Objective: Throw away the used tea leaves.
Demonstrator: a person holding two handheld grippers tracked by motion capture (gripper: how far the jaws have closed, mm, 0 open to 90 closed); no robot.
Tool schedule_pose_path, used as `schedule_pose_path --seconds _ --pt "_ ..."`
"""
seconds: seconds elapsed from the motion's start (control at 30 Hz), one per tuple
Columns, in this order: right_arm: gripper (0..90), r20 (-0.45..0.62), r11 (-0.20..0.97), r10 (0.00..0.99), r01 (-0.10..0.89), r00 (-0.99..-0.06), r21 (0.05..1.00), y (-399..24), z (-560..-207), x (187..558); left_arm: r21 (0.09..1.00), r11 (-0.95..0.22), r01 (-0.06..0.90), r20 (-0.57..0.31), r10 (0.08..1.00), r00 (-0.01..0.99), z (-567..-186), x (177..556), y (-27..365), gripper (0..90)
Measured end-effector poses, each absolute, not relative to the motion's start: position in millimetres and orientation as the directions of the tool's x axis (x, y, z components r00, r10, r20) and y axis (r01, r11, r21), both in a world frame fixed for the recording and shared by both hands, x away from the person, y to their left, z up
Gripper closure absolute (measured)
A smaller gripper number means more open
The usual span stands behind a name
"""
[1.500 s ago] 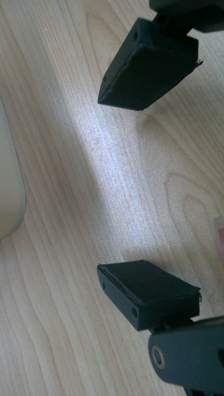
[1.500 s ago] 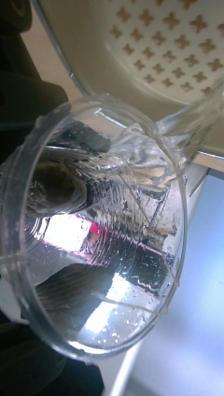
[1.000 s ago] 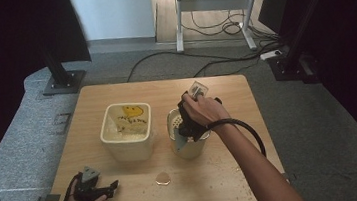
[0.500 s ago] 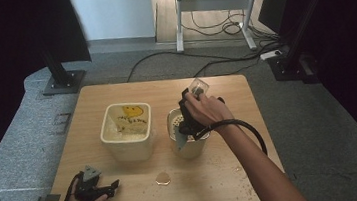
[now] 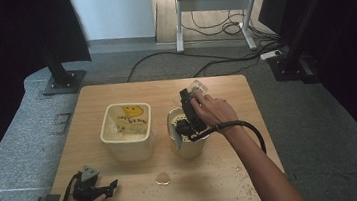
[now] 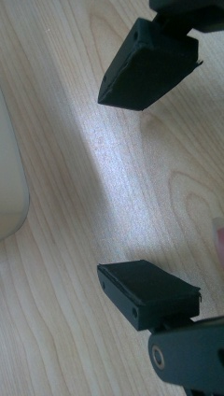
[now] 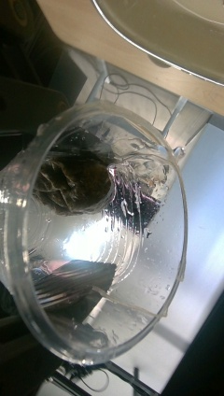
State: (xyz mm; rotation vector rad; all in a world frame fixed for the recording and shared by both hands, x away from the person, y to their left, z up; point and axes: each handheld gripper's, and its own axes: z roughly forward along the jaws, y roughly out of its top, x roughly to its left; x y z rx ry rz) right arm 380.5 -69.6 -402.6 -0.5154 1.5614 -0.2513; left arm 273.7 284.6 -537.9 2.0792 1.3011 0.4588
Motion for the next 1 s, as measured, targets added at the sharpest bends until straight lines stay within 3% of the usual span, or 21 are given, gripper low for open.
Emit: schedule_pose_path --seconds 0.17,0.33,0.77,1.0 --pt "42.5 -0.886 0.874 -0.464 -0.159 0.007 -0.46 -74.8 -405.1 382.4 0.674 -0.307 0.672 -0.042 0.892 0.45 -538.0 274.2 286.0 16.1" --pt "42.5 -0.841 0.834 -0.54 -0.113 0.032 -0.54 -77.5 -398.9 387.3 0.676 -0.3 0.673 -0.044 0.895 0.444 -537.8 274.1 288.6 16.1" --pt "42.7 -0.831 0.827 -0.555 -0.096 0.021 -0.555 -70.7 -395.0 390.6 0.672 -0.304 0.676 -0.045 0.893 0.447 -538.3 274.0 287.7 16.1" --pt "43.0 -0.787 0.784 -0.617 -0.075 0.025 -0.617 -71.6 -391.3 393.3 0.671 -0.306 0.675 -0.044 0.893 0.448 -538.5 274.2 286.3 16.1"
